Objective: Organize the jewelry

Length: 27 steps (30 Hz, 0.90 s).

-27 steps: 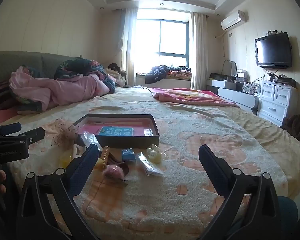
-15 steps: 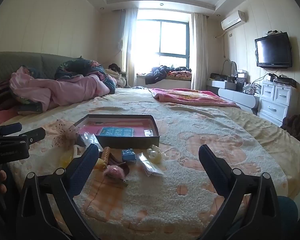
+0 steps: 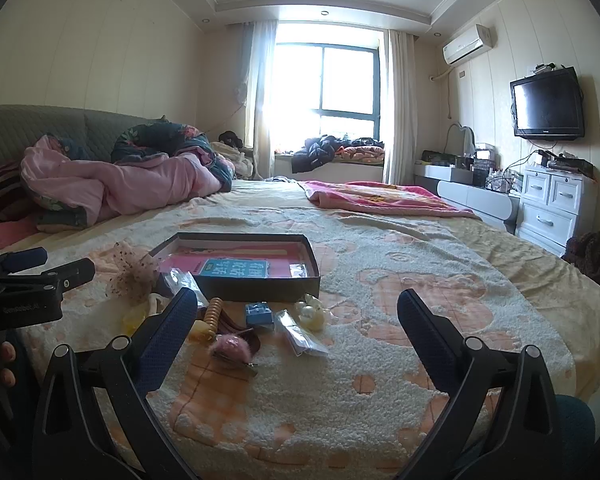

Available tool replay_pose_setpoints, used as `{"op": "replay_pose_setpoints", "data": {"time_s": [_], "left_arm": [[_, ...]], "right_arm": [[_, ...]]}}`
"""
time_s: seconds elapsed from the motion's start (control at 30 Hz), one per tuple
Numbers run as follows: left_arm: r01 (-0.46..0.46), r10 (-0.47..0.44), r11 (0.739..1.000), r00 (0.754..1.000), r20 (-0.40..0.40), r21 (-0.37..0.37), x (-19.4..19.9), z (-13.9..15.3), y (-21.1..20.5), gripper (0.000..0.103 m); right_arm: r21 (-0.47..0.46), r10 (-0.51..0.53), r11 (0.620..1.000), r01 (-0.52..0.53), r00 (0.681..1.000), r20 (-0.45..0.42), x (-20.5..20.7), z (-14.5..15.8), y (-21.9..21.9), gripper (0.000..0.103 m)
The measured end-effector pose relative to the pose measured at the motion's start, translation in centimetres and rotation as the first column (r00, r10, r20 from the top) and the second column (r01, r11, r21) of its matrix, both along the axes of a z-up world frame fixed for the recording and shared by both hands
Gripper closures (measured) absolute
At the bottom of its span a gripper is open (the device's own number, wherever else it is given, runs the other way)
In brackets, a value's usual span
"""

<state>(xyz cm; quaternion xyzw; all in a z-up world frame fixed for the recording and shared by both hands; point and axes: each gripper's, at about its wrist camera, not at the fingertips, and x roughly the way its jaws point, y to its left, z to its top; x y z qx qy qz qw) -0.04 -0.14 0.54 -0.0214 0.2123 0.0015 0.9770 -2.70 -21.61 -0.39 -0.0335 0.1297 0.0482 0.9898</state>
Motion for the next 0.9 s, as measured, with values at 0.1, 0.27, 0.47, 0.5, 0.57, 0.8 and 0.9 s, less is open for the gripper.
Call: {"op": "replay_pose_setpoints", "data": {"time_s": [0.1, 0.27, 0.47, 0.5, 0.57, 0.8, 0.9], "left_arm": [[0.001, -0.001, 1.0, 1.0, 0.002, -0.001, -0.01, -0.08, 0.02, 0.011], [0.0, 0.0, 1.0, 1.0, 0.004, -0.001, 0.04, 0.04, 0.06, 0.011], [0.0, 0.0, 1.0, 1.0, 0.004, -0.001, 0.02, 0.03, 0.06, 0.011], [0.0, 0.0, 1.0, 1.0, 0.004, -0.001, 0.0, 0.0, 0.04, 0.011], [0.002, -0.002, 1.0, 1.0, 0.004, -0.002, 0.01, 0.03, 0.04, 0.011], [0.0, 0.0, 1.0, 1.0, 0.005, -0.001, -0.06, 0.01, 0.01, 0.011], [0.004, -0.004, 1.0, 1.0, 0.005, -0.001, -0.02, 0.0, 0.03, 0.011]], "right_arm": [[0.001, -0.001, 1.0, 0.001, 1.0, 0.002, 0.0, 0.08, 0.03, 0.006], [0.002, 0.0, 1.0, 0.0, 1.0, 0.006, -0.03, 0.26, 0.12, 0.006], [0.0, 0.003, 1.0, -0.003, 1.0, 0.008, -0.04, 0.36, 0.23, 0.006], [0.0, 0.003, 1.0, -0.003, 1.0, 0.009, -0.03, 0.38, 0.27, 0.006], [0.002, 0.004, 1.0, -0.004, 1.0, 0.01, -0.04, 0.35, 0.23, 0.006], [0.004, 0.007, 1.0, -0.007, 1.0, 0.01, -0.05, 0.35, 0.16, 0.006], [0.001, 0.006, 1.0, -0.006, 1.0, 0.009, -0.02, 0.35, 0.29, 0.006]]}}
